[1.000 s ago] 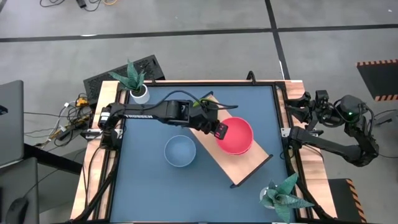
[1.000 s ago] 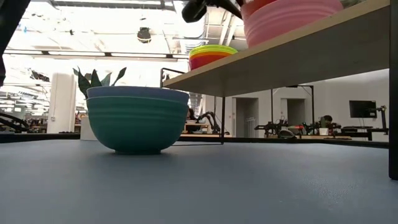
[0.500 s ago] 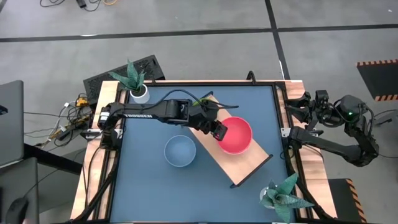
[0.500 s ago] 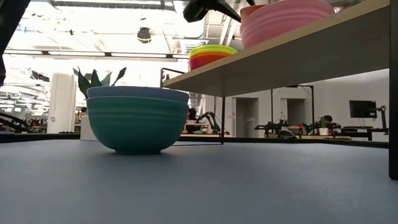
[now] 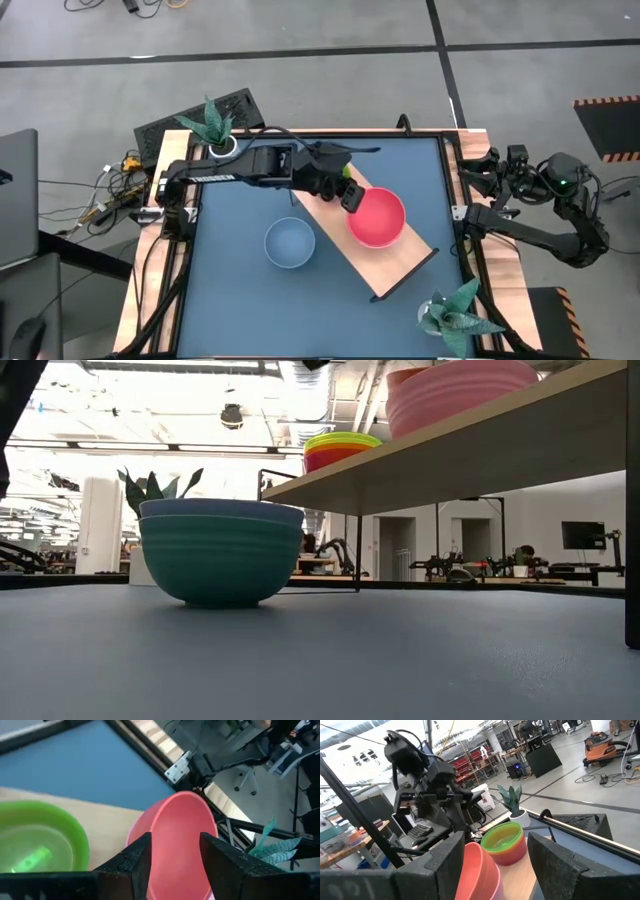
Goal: Place and stack bowls onto a shelf
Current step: Stack the orange bowl on top of the pink bowl on the shelf
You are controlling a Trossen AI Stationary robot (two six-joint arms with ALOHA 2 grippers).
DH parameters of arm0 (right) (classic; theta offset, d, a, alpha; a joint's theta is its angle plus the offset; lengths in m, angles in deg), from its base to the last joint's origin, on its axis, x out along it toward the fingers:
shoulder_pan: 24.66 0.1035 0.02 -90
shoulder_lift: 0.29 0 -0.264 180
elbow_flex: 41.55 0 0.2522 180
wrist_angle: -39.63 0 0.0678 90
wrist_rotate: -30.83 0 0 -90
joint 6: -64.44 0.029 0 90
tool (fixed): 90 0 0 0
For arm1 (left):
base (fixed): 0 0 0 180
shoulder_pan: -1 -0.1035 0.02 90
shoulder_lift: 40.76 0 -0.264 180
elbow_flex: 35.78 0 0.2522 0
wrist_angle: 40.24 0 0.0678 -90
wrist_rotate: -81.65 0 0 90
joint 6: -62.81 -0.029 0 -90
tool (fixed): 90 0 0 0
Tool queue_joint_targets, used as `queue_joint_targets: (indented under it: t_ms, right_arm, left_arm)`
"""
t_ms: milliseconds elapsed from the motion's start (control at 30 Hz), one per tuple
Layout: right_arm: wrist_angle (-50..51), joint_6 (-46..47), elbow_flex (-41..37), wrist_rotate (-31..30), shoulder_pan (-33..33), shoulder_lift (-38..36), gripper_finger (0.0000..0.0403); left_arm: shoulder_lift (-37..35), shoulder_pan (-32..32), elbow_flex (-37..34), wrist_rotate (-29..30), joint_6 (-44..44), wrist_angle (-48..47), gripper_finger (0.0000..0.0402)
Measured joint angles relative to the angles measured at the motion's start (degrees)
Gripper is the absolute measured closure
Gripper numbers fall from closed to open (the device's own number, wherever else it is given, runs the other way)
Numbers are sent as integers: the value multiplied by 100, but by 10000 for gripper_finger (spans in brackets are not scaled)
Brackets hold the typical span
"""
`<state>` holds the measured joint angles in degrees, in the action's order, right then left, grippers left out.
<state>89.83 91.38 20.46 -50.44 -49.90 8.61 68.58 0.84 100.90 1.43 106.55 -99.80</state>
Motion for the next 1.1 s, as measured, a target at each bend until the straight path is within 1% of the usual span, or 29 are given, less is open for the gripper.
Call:
queue_joint_targets:
  t_ms: [67, 133, 267, 300, 333, 467, 900, 1000, 1100]
  right_arm:
    - [0, 0, 0, 0, 0, 0, 158]
    - [0, 0, 0, 1, -2, 1, 158]
    - [0, 1, 0, 4, -1, 2, 158]
    - [0, 0, 0, 0, -2, 2, 158]
    - [0, 0, 0, -2, -2, 2, 158]
    - [0, 0, 0, -5, -2, 4, 158]
    - [2, -3, 0, -16, -2, 4, 158]
    - [4, -24, 0, -22, -2, 4, 158]
    - [7, -36, 0, -45, -1, 4, 158]
  left_arm:
    - [0, 0, 114, 2, -247, 29, 267]
    - [-10, -4, 154, -7, -501, 166, 292]
    - [6, -2, 148, -37, -972, 489, 373]
    - [20, 0, 148, -39, -1077, 598, 387]
    - [24, 0, 148, -37, -1144, 732, 392]
    - [26, -21, 69, 121, -1293, 1045, 399]
    - [55, 137, -777, 2111, -1051, 2104, 401]
    - [113, 211, -767, 2416, -1053, 2201, 401]
    - [203, 268, -777, 2511, -1111, 2245, 402]
